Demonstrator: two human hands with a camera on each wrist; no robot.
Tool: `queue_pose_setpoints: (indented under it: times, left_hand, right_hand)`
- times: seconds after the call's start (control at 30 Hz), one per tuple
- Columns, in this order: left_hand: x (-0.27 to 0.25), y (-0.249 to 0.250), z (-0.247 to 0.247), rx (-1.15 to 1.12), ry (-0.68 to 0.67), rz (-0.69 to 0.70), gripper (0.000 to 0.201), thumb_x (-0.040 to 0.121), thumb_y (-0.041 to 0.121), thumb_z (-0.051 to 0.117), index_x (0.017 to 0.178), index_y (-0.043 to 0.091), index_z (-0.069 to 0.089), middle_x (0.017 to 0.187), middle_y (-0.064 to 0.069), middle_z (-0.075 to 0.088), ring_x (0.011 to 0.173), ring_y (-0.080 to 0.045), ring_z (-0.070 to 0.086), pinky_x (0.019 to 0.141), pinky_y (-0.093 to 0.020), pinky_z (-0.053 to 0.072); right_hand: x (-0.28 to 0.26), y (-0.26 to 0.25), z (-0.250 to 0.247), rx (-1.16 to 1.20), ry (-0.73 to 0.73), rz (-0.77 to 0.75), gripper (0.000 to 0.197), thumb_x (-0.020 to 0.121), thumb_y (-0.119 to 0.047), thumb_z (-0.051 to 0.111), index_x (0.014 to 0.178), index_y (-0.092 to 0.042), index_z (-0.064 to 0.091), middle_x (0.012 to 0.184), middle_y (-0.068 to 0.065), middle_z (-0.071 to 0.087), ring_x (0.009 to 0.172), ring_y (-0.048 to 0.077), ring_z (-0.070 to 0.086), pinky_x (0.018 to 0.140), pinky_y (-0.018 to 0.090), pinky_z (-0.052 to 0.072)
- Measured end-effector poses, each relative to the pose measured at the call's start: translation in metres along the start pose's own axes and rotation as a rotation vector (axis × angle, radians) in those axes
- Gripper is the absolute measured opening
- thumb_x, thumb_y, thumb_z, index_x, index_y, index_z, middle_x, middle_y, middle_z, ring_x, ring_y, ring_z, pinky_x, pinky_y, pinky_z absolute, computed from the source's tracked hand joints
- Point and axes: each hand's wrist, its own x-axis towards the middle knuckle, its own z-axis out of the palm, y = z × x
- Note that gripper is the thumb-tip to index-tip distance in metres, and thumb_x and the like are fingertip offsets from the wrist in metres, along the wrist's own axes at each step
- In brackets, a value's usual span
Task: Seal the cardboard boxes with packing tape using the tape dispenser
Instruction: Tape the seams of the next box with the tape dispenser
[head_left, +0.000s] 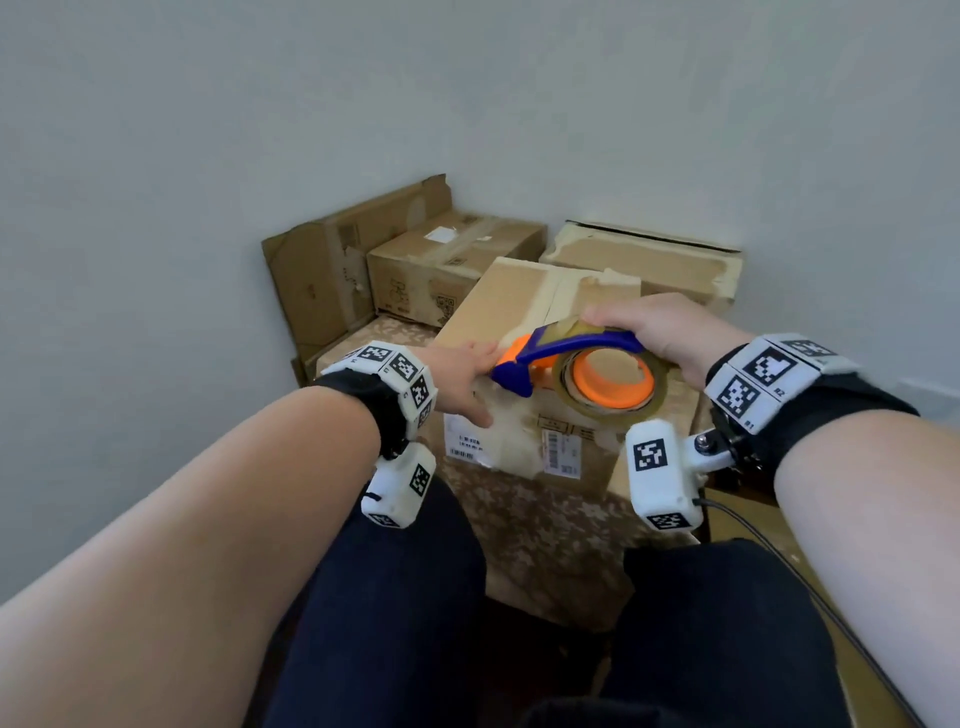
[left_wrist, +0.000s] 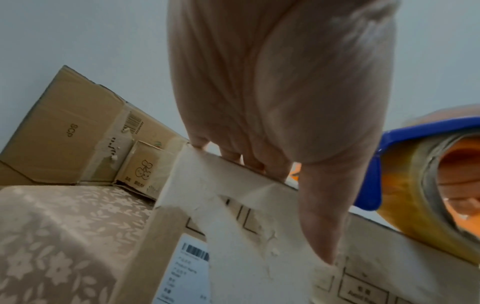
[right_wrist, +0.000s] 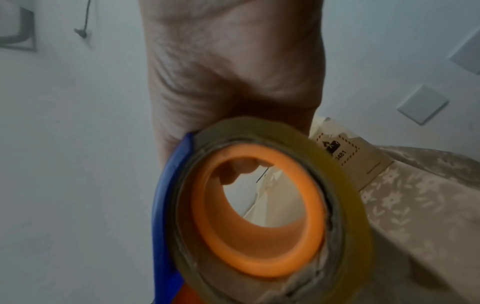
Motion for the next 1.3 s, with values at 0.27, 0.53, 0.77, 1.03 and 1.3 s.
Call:
queue_pose_setpoints:
  times: [0.27,0.53,0.77,1.03,1.3]
  left_hand:
    - [0.003,-0.001,0.002,0.003,-0.008,0.014,0.103,0.081,0.05,0.066,0.153,0.025,-0.004,0.161,0.002,-0.007,0.148,-0.02,-0.003,0.12,-0.043,0.008]
    - [-0.002,0.005,0.001,0.016,-0.023,-0.022,0.1,0.085,0.048,0.063,0.153,0.022,-0.007,0.16,0.003,-0.01,0.147,-0.019,-0.006,0.12,-0.044,0.006]
    - [-0.002,0.004,0.002,0.021,-0.021,-0.018,0.1,0.085,0.05,0.062,0.152,0.023,-0.008,0.16,0.003,-0.011,0.147,-0.019,-0.006,0.118,-0.044,0.003]
    - [0.001,0.012,0.002,0.064,-0.019,-0.07,0.109,0.08,0.057,0.064,0.151,0.023,-0.012,0.16,0.004,-0.013,0.148,-0.02,-0.005,0.119,-0.05,0.009]
    - [0.01,0.047,0.008,0.074,0.016,-0.031,0.115,0.079,0.054,0.067,0.151,0.017,-0.014,0.159,0.003,-0.017,0.147,-0.021,-0.007,0.114,-0.062,0.013]
  right_hand:
    - [-0.007,0.004,-0.012,-0.105,-0.101,-0.069,0.045,0.085,-0.042,0.065,0.1,0.0,0.071,0.087,0.014,0.07,0.076,0.02,0.058,0.068,0.026,0.042]
    - [-0.006,0.01,-0.028,-0.243,-0.122,-0.094,0.054,0.084,-0.049,0.062,0.095,0.003,0.07,0.092,0.022,0.069,0.08,0.026,0.058,0.081,0.036,0.046]
    - [-0.006,0.014,-0.043,-0.336,-0.117,-0.064,0.055,0.077,-0.057,0.065,0.085,-0.003,0.071,0.08,0.015,0.067,0.076,0.026,0.058,0.077,0.035,0.045]
    - [-0.009,0.015,-0.042,-0.406,-0.076,-0.04,0.064,0.077,-0.058,0.064,0.1,0.002,0.07,0.091,0.02,0.069,0.079,0.025,0.058,0.08,0.036,0.048]
    - [-0.008,0.019,-0.041,-0.425,-0.062,-0.04,0.061,0.081,-0.056,0.061,0.099,0.001,0.071,0.099,0.022,0.069,0.085,0.031,0.063,0.085,0.04,0.05]
